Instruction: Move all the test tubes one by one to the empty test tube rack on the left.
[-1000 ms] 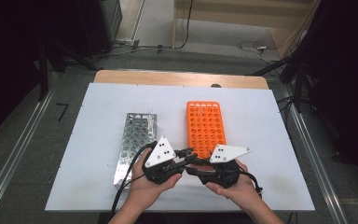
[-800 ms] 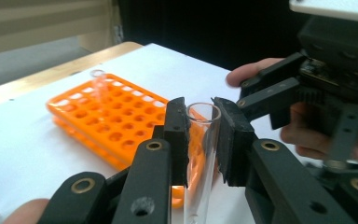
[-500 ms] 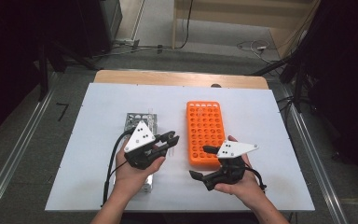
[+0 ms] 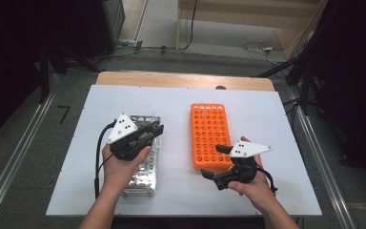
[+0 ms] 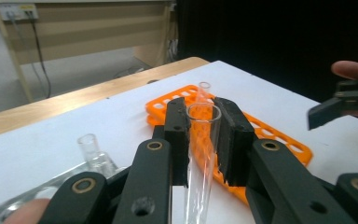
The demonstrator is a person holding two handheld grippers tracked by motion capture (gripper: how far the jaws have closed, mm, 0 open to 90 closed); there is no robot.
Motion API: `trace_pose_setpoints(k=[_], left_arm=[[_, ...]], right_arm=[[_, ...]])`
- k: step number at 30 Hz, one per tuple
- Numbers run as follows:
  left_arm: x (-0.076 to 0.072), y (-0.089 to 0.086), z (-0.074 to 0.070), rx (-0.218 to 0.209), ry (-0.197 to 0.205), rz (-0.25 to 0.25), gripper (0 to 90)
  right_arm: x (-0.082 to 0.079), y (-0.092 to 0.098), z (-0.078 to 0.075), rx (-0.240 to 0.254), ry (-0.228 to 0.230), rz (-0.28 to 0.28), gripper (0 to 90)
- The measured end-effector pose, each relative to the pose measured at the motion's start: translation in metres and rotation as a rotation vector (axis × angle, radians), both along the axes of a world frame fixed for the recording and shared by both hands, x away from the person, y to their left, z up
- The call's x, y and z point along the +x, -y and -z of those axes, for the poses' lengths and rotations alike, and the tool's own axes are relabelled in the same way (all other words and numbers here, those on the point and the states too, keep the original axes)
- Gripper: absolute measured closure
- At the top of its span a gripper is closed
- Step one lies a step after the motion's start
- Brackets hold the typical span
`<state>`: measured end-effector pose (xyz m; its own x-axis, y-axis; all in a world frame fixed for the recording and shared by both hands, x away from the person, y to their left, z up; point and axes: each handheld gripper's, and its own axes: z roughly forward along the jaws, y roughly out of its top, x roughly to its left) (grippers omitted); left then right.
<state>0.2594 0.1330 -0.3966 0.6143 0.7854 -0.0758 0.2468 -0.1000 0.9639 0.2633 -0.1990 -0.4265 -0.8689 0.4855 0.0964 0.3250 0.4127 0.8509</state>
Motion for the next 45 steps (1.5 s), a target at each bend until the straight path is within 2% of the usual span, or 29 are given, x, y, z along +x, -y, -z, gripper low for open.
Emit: trace_pose_setpoints(k=[12,18,25,30,36,43,45], left_arm=[[0.016,-0.011,0.014,0.016,0.007,-0.072,75.9],[0.022,-0.014,0.022,-0.001,-0.001,-0.081,75.9],[0.026,-0.01,0.028,0.021,0.002,-0.081,75.9],[0.028,-0.01,0.033,0.029,-0.028,-0.089,75.9],[0.026,-0.007,0.035,0.076,-0.053,-0.105,75.7],[0.024,-0.001,0.038,0.153,-0.098,-0.131,75.6],[0.025,-0.001,0.039,0.16,-0.113,-0.131,75.5]], right_arm=[[0.004,0.008,0.002,0.008,-0.006,0.008,1.8],[0.007,0.014,0.002,0.009,-0.009,0.023,1.9],[0.011,0.022,0.004,0.004,-0.007,0.047,1.9],[0.012,0.028,0.005,0.002,-0.006,0.062,1.9],[0.014,0.035,0.005,-0.001,-0.004,0.081,1.9],[0.016,0.04,0.004,0.003,-0.005,0.093,1.9],[0.016,0.04,0.004,0.005,-0.005,0.095,2.0]])
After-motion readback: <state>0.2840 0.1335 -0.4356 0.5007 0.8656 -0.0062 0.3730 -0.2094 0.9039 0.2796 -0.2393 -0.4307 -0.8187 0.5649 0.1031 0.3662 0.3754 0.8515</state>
